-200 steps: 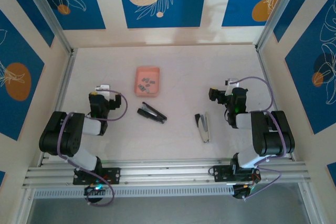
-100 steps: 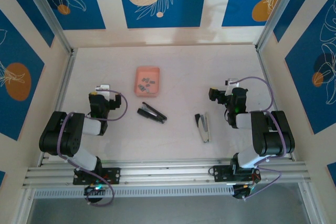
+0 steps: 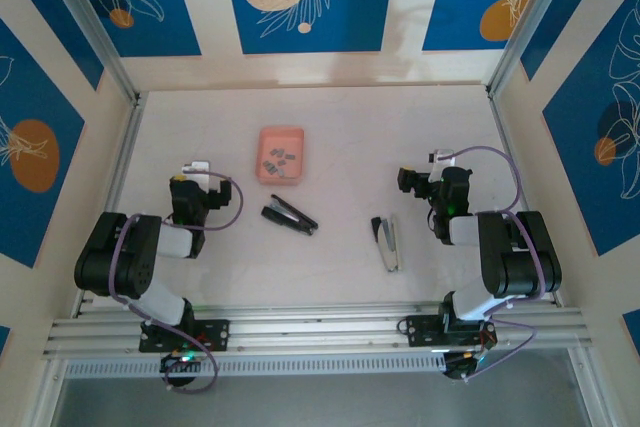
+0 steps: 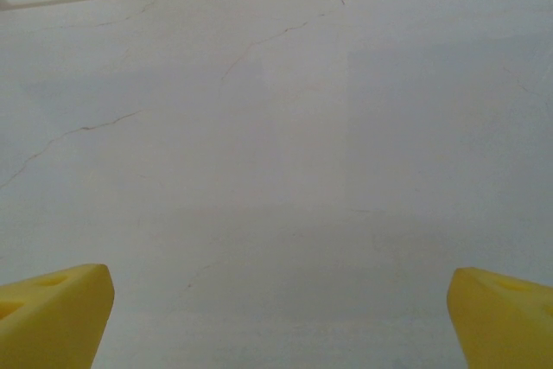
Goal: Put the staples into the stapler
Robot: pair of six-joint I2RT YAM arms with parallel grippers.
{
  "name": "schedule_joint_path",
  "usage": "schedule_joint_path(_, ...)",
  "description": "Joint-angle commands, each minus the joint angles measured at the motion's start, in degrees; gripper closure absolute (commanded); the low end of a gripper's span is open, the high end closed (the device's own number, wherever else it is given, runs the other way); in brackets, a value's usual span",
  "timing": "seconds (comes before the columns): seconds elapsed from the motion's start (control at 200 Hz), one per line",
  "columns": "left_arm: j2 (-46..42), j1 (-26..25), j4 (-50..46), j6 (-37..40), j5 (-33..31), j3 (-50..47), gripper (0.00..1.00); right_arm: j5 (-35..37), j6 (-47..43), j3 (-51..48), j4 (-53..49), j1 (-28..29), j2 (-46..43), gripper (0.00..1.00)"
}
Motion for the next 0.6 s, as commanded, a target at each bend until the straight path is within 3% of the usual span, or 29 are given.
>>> schedule_joint_path(0.0,-0.6,0.5,0.1,-0.5,1.1,1.1,0.00,-0.3,-1.0,-0.1,1.6,0.1,-0.3,0.01)
schedule_joint_path(0.395,-0.7,0.5,0.3,-0.4,1.2,0.9,0.00,-0.8,-0.8,-0.3,1.9,-0.2,-0.4,0.01)
schedule_joint_path(0.595,-1.1,0.5,-1.5,0.1,2.4,1.6,0.01,-1.7,-0.2,1.9,-3.1,-0.8,-1.9,0.01)
